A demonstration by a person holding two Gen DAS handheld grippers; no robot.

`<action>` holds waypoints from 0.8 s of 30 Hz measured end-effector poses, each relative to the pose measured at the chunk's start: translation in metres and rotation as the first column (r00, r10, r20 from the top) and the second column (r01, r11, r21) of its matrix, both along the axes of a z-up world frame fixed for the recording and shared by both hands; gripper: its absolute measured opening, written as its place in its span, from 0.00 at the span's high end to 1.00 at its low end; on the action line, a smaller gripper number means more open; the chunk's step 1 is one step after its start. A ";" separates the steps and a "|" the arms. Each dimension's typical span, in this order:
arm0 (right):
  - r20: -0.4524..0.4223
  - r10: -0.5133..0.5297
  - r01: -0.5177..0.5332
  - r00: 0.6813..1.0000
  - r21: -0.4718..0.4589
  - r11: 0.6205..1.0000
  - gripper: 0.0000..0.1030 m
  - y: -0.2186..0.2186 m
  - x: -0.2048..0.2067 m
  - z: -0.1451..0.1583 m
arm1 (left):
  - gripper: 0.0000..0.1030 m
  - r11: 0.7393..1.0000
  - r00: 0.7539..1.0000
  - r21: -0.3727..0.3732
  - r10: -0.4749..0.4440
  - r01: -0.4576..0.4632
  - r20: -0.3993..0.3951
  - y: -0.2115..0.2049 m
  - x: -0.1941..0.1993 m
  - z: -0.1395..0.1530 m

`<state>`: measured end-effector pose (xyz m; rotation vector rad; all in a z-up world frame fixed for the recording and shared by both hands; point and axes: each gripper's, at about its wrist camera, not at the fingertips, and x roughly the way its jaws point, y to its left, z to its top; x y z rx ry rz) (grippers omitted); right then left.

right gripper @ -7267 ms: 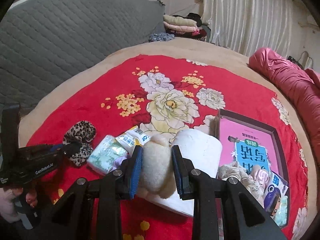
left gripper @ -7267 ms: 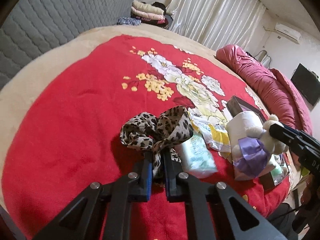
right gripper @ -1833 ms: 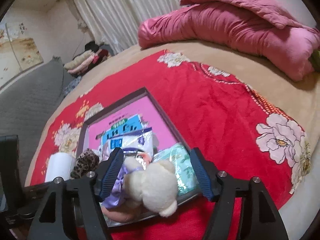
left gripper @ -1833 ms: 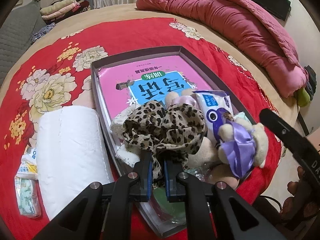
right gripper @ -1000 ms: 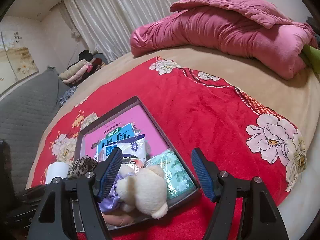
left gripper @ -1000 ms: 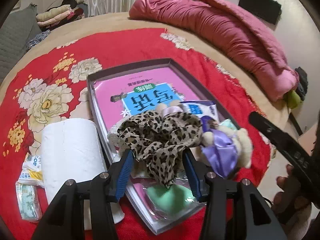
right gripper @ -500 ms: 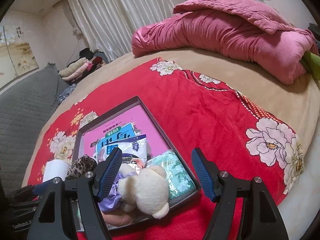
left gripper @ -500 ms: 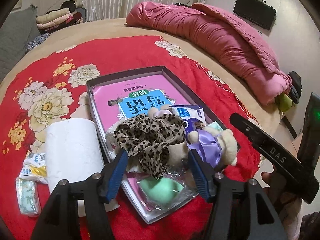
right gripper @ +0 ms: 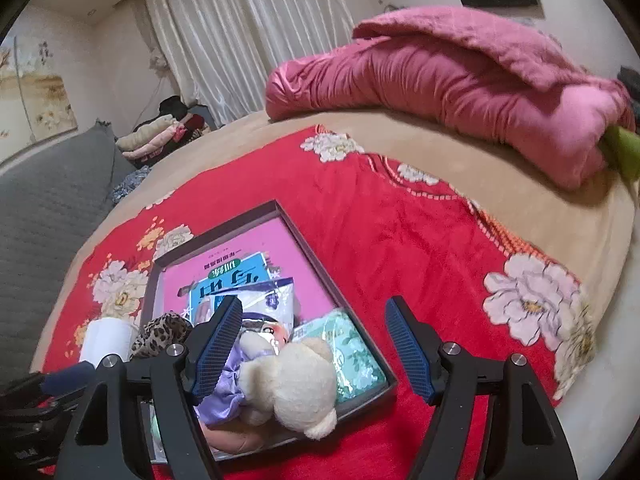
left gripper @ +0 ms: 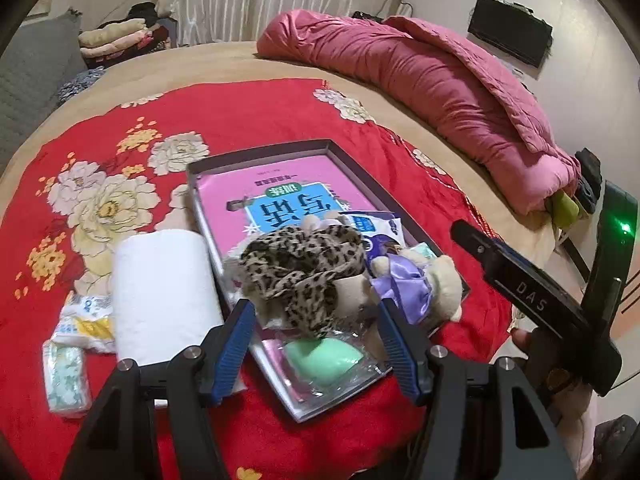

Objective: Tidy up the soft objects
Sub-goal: 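Open both tools on the items and lift them off the tray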

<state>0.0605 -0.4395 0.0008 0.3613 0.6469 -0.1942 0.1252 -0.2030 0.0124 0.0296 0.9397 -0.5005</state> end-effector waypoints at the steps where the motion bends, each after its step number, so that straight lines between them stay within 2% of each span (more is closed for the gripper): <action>1: 0.001 0.001 -0.001 1.000 -0.020 1.000 0.27 0.002 0.000 0.003 | 0.39 1.000 1.000 -0.003 0.004 -0.004 -0.001 0.003 -0.001 0.001; 5: -0.006 0.012 -0.013 1.000 -0.095 0.995 0.27 0.014 -0.002 0.013 | 0.39 0.999 1.000 -0.018 0.026 -0.026 0.007 0.015 -0.005 0.007; 9: 0.005 0.030 -0.029 1.000 -0.102 0.994 0.27 0.024 -0.005 0.025 | 0.39 0.997 0.999 -0.054 0.048 -0.048 0.009 0.026 -0.008 0.012; 17: 0.035 0.105 -0.099 0.994 -0.148 0.984 0.27 0.059 -0.011 0.056 | 0.39 0.994 0.997 -0.076 0.078 -0.076 0.025 0.049 -0.021 0.025; 24: 0.054 0.178 -0.167 0.983 -0.163 0.972 0.27 0.094 -0.018 0.074 | 0.39 0.982 0.986 -0.095 0.164 -0.163 0.004 0.084 -0.031 0.030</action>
